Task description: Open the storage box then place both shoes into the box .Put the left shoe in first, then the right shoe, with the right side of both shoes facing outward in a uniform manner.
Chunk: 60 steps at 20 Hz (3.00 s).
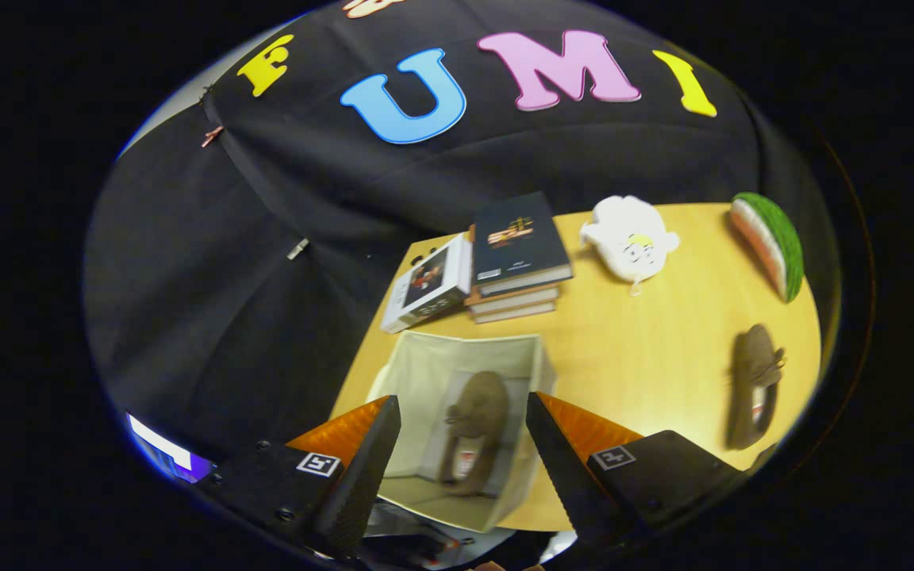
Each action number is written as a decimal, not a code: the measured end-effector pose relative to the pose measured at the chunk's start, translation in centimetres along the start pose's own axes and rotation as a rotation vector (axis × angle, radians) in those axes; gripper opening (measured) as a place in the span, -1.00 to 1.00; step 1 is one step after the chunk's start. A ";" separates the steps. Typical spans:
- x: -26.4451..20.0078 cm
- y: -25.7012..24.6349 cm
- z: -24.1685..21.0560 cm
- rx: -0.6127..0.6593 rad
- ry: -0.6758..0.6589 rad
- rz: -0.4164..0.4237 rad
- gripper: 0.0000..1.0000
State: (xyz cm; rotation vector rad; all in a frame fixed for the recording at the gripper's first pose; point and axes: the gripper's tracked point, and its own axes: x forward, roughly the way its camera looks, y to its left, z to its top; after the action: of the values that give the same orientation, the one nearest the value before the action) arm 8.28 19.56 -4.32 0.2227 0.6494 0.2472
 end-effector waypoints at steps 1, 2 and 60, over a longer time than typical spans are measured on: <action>-1.2 -3.3 0.2 -0.044 -0.009 -0.058 0.96; -2.4 -6.5 0.2 -0.080 -0.010 -0.110 0.96; -3.1 -3.7 1.0 0.301 0.082 0.159 -0.90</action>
State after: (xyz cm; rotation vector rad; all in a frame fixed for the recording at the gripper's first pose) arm 7.11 15.05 -2.80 0.5565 0.7506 0.3117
